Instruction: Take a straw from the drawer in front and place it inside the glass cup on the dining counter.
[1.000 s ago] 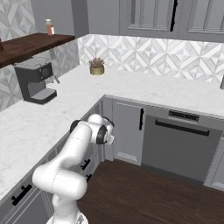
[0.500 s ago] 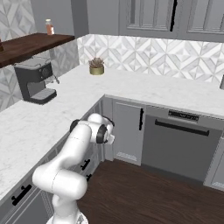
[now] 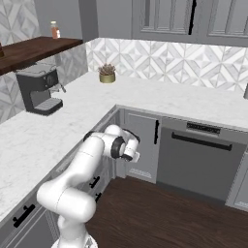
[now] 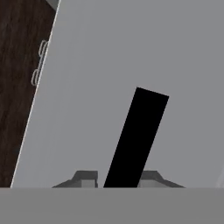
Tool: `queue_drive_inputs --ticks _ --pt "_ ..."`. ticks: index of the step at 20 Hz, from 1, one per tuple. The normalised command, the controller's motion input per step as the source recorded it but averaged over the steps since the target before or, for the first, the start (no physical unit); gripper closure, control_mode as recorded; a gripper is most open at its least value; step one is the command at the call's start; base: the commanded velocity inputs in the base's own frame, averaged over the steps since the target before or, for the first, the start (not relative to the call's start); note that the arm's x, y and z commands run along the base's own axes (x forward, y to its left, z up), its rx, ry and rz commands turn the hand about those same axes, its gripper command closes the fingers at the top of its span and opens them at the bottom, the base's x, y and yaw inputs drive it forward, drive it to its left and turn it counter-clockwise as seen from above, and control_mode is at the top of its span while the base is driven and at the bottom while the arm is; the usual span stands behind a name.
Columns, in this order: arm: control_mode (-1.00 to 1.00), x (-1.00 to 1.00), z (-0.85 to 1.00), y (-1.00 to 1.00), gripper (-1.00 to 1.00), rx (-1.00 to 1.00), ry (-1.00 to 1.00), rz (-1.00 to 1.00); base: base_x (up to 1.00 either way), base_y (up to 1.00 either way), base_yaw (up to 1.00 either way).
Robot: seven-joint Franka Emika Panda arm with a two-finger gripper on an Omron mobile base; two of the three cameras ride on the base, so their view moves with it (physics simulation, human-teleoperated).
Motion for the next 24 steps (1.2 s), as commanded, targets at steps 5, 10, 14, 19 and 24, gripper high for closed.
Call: queue_drive_inputs --ticks 5,10,14,19,24 --pt "-1.0 -0.31 0.06 -1.0 1.0 0.0 0.0 -0.01 0.0 0.0 0.0" --pt "-1.0 -0.29 0.07 -1.0 1.0 0.0 0.0 -0.01 0.0 0.0 0.0" --pt "-1.0 -0.23 0.06 -1.0 1.0 0.0 0.0 0.0 0.0 0.0 0.0" --pt "-1.0 -0.23 0.02 -1.0 1.0 0.0 0.0 0.0 0.0 0.0 0.0" --pt "-1.0 -0.15 0.0 -1.0 -1.0 0.0 0.03 0.0 0.0 0.0 0.0"
